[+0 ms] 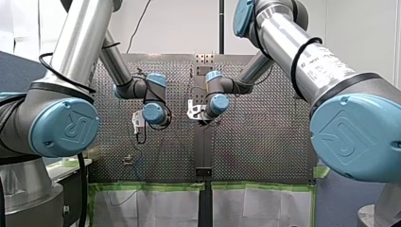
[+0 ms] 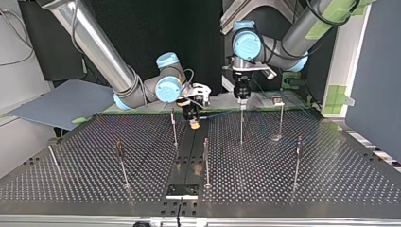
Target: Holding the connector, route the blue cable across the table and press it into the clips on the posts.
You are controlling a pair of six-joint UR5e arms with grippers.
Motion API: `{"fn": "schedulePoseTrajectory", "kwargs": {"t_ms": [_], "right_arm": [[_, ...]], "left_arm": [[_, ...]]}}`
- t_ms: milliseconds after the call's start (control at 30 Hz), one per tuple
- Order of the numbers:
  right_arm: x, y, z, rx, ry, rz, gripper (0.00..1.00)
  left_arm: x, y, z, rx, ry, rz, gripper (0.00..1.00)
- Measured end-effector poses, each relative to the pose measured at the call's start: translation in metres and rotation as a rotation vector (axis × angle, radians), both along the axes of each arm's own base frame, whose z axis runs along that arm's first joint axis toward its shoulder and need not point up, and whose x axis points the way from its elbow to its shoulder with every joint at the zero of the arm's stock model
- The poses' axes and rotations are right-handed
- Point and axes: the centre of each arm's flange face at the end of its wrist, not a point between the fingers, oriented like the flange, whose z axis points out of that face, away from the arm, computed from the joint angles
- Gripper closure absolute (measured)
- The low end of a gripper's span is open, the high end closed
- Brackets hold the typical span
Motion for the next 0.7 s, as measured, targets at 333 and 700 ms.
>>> {"fn": "schedulePoseTrajectory", "kwargs": {"t_ms": [333, 700], "right_arm": [[0.000, -0.001, 0.002, -0.002, -0.004, 0.000, 1.00], [-0.001, -0.004, 0.004, 0.006, -0.016, 0.005, 1.00]], "left_arm": [[0.003, -0.012, 0.004, -0.040, -0.042, -0.047, 0.00], [0.009, -0.024, 0.012, -0.065, -0.053, -0.079, 0.00]]}}
